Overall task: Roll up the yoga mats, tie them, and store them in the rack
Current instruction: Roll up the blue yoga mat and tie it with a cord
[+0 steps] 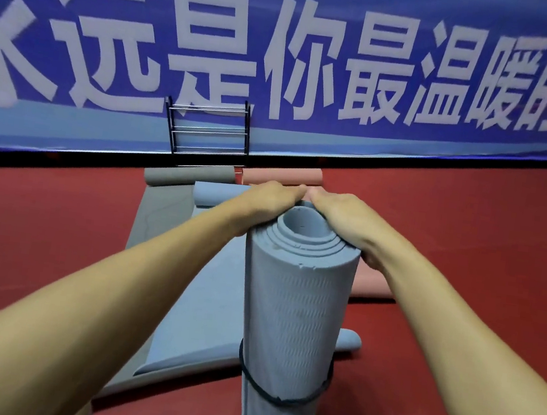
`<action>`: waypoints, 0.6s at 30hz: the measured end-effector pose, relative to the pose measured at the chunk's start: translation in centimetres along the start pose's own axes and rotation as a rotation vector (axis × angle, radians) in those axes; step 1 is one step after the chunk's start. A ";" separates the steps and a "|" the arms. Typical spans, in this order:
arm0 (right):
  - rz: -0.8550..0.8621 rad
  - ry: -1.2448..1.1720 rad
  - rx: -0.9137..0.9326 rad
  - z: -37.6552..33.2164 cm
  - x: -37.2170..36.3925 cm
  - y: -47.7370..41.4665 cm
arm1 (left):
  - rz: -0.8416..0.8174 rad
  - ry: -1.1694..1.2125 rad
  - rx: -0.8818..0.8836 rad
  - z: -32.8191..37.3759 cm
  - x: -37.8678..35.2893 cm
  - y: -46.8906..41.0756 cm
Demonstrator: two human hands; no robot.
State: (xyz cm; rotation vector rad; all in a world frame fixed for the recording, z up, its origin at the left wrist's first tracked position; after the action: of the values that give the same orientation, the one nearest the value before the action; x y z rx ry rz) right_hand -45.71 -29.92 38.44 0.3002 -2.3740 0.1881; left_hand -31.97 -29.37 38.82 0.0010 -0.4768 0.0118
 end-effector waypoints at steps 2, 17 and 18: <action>-0.014 0.114 -0.013 -0.1 0.0 0.4 | 0.045 -0.154 -0.031 0.4 0.1 1.1; -0.044 0.245 -0.067 -0.8 -0.1 1.6 | 0.034 -0.040 0.094 -0.4 0.5 3.4; -0.041 0.210 -0.076 -0.7 0.0 1.6 | 0.032 -0.091 0.092 -0.1 0.4 3.3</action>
State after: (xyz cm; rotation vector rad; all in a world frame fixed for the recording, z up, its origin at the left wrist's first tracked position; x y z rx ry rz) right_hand -45.66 -28.25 38.86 0.2788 -2.1600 0.1044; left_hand -31.64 -26.04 38.93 0.0849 -0.5670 0.0655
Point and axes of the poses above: each hand's wrist, its own y-axis away from the middle knuckle, its own x-axis out of the back of the hand, z = x × y, the point moved 5 cm from there along -y, towards the middle knuckle, and after that the axes turned 9 degrees about y, right-handed, at the moved point
